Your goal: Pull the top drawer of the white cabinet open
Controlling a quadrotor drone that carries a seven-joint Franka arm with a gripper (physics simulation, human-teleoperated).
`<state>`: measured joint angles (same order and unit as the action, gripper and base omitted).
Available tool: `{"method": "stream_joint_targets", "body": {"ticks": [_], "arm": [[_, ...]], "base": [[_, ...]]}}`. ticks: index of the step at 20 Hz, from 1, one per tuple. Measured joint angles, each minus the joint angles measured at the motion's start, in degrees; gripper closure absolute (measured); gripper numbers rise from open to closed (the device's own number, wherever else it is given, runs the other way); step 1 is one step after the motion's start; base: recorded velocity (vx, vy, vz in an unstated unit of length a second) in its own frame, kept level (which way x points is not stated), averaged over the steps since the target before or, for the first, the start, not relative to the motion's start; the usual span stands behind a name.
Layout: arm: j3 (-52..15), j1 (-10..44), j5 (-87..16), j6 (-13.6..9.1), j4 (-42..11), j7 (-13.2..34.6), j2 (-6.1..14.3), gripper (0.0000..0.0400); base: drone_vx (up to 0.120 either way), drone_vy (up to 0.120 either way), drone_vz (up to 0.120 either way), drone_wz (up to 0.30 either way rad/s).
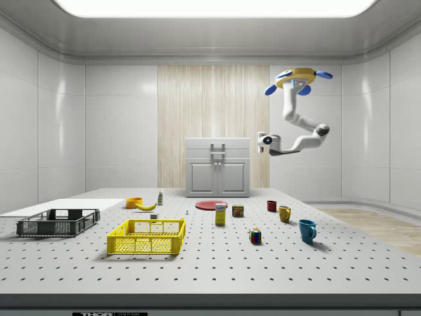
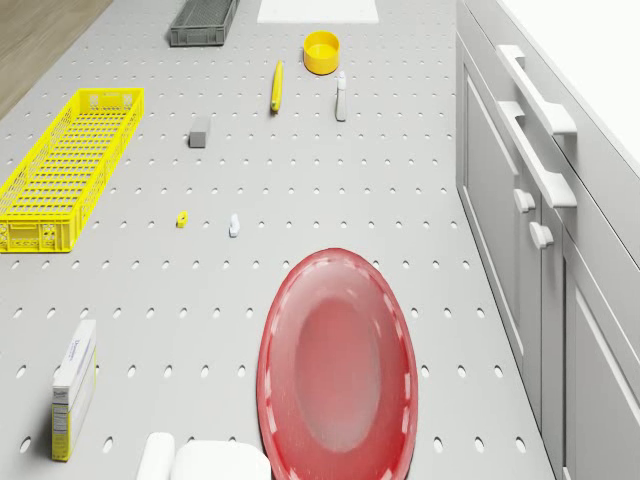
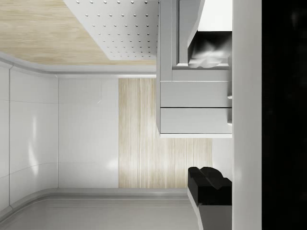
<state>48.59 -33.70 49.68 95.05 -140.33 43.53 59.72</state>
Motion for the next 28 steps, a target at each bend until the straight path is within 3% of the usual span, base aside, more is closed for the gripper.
{"method": "stream_joint_targets", "body": {"ticks": [15, 19, 28], "arm": [[0.8, -2.4, -2.0, 2.2, -0.3, 1.7, 2.5, 0.0095], [1.0, -2.9, -2.5, 2.7, -0.4, 2.0, 3.1, 0.0095], [1.3, -4.0, -3.4, 3.8, -0.6, 2.9, 4.3, 0.0095]], "base": [[0.12, 0.0, 0.0, 0.0], [0.12, -0.1, 0.0, 0.0], [0.12, 0.0, 0.0, 0.0]]}}
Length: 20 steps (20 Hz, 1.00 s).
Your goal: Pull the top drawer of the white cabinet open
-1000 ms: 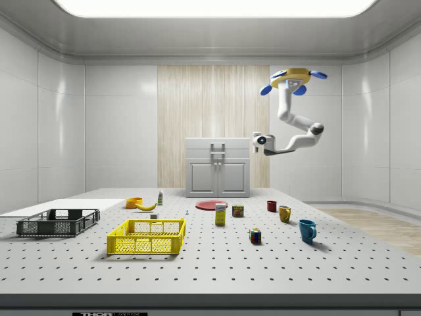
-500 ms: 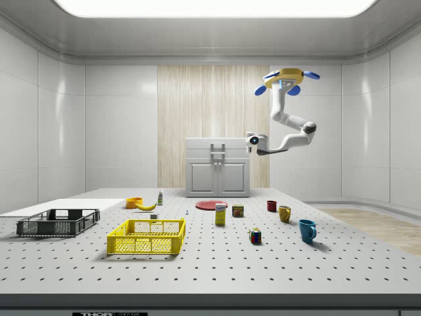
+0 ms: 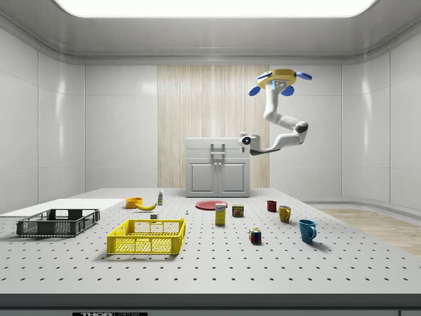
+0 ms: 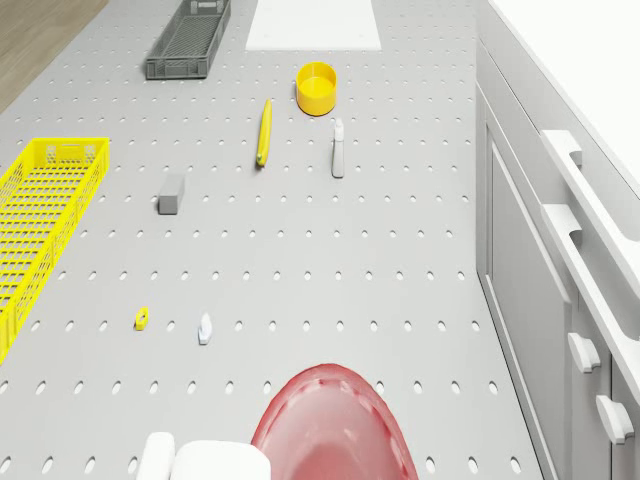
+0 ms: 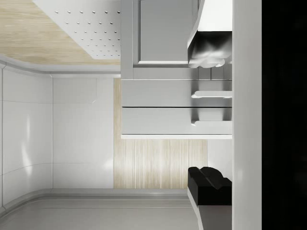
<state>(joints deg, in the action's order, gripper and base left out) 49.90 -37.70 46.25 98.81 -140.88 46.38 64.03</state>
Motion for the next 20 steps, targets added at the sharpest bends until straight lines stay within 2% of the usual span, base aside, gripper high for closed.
{"method": "stream_joint_targets", "body": {"ticks": [18, 20], "arm": [[0.5, -1.7, -1.6, 1.6, -0.2, 1.3, 1.9, 0.0095], [0.3, -1.8, -1.6, 2.0, -0.4, 1.4, 2.1, 0.0095]], "base": [[0.12, 0.0, 0.0, 0.0], [0.04, 0.0, 0.0, 0.0]]}}
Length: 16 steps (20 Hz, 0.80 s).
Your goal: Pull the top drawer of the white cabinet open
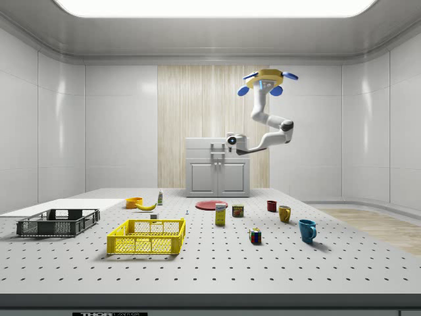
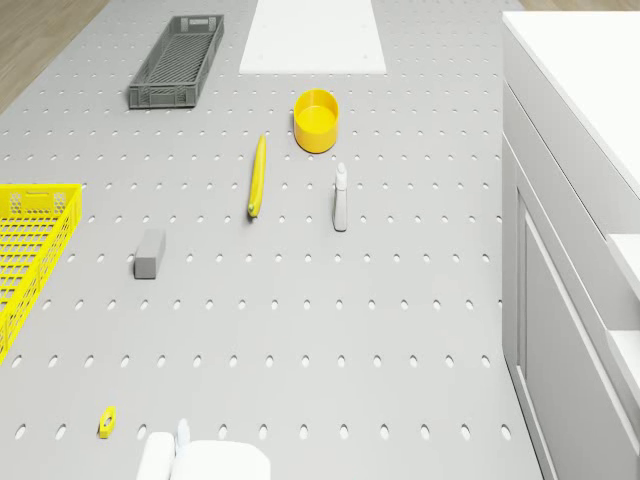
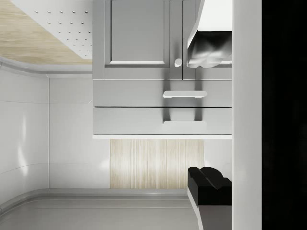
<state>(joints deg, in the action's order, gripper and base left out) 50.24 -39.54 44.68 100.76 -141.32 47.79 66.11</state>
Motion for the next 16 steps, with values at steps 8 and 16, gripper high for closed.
{"method": "stream_joint_targets", "body": {"ticks": [8, 16], "arm": [[-2.9, -0.9, 2.3, 4.0, -2.7, -0.4, 0.3, 0.0095], [-7.3, -2.4, 6.4, 9.4, -5.7, -1.7, -0.2, 0.0095]], "base": [[0.0, 0.0, 0.0, 0.0], [0.0, 0.0, 0.0, 0.0]]}}
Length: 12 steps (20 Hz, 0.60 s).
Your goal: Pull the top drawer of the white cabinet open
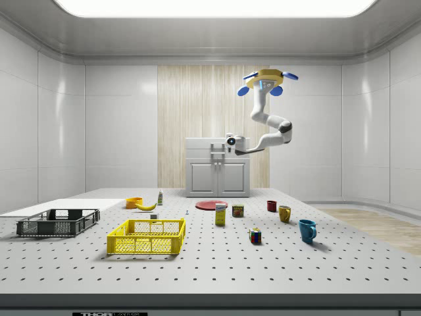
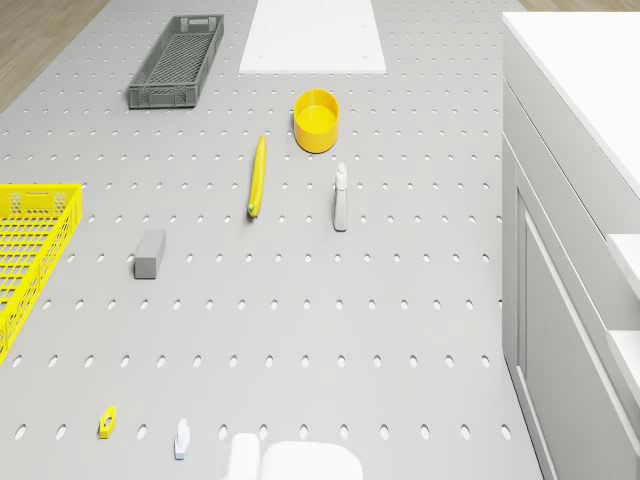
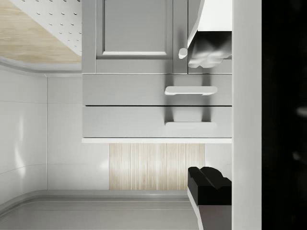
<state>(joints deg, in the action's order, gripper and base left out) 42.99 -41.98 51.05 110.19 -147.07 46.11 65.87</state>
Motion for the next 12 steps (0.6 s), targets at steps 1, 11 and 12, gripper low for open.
{"method": "stream_joint_targets", "body": {"ticks": [1, 11, 12], "arm": [[-0.6, -0.2, 0.6, 0.7, -0.3, -0.2, -0.1, 0.0095], [-6.5, -3.2, 7.5, 7.6, -2.8, -2.8, -2.4, 0.0095], [-7.0, -3.6, 8.2, 8.2, -2.9, -3.1, -2.7, 0.0095]], "base": [[0.0, 0.0, 0.0, 0.0], [0.0, 0.0, 0.0, 0.0], [0.0, 0.0, 0.0, 0.0]]}}
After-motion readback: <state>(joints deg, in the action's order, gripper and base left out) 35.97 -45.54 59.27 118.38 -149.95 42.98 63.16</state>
